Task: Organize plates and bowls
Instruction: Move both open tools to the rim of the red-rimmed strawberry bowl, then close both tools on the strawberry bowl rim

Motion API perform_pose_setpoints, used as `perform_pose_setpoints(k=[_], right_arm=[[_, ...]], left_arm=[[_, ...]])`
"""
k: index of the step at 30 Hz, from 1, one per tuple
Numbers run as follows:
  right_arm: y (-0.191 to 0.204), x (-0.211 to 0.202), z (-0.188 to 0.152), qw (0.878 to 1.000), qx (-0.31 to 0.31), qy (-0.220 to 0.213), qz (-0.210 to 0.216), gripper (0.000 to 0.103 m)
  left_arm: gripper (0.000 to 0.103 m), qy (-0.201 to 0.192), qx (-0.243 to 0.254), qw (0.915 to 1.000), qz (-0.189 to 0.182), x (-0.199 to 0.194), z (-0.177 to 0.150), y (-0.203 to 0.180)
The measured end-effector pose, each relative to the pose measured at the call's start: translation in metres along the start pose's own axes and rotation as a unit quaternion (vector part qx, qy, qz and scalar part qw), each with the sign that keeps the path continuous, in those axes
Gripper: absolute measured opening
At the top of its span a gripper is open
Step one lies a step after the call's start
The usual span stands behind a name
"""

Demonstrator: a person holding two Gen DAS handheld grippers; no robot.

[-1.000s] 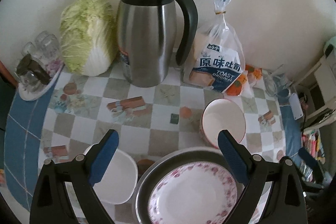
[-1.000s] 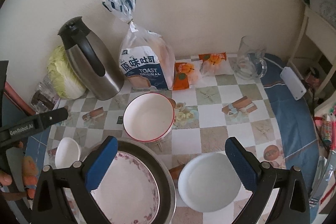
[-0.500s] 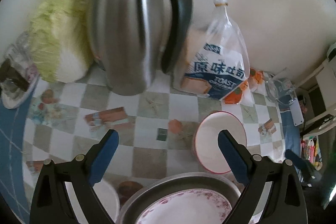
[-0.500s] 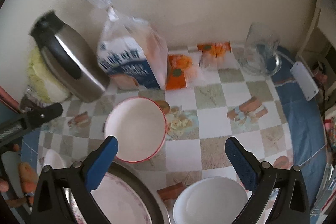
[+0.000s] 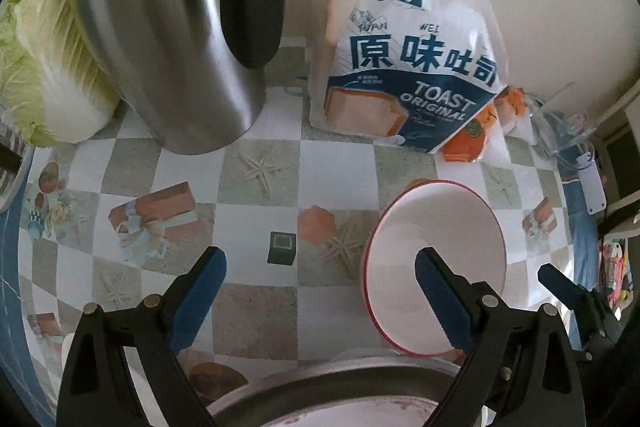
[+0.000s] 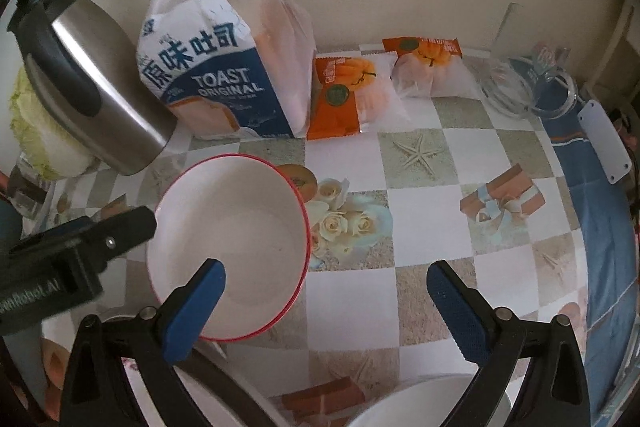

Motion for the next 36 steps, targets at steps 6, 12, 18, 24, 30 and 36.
perform_pose_setpoints(k=[6,12,18,24,30,36], right_arm=[[0.003,0.012,-0.003,1.0,-0.007,0.01,-0.002,0.081],[0.009,0.023,-0.007,1.0,-0.011,0.023,0.007,0.046],[0.011,0.028,-0.008,0.999,-0.006,0.031,0.028,0.027],[0.018,0.029,-0.008,0.999,-0.01,0.034,0.038,0.017],[0.02,0.03,-0.006,0.998,-0.003,0.035,0.048,0.017],[0.009,0.022,-0.001,0.998,0.014,0.027,0.053,0.017]], left_arm=[[0.091,0.012,0.01,0.9998,0.007,0.013,-0.001,-0.005],[0.041,0.039,0.013,0.999,-0.016,0.031,-0.008,-0.016],[0.036,0.065,0.003,0.997,-0.042,0.05,-0.016,-0.022],[0.018,0.069,0.002,0.9963,-0.051,0.058,-0.019,-0.028],[0.014,0.062,-0.006,0.9957,-0.068,0.062,-0.02,-0.034],[0.014,0.059,-0.004,0.9949,-0.081,0.058,-0.022,-0.049]])
Point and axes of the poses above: each gripper's, at about its wrist camera, not at the fingertips, and x roughly the way its jaws point, y to its left, z to its top, the point moved 7 cm from there along x, roughly the way its jaws point, and after that the axes turned 9 degrees about x, right-handed, at the moved point
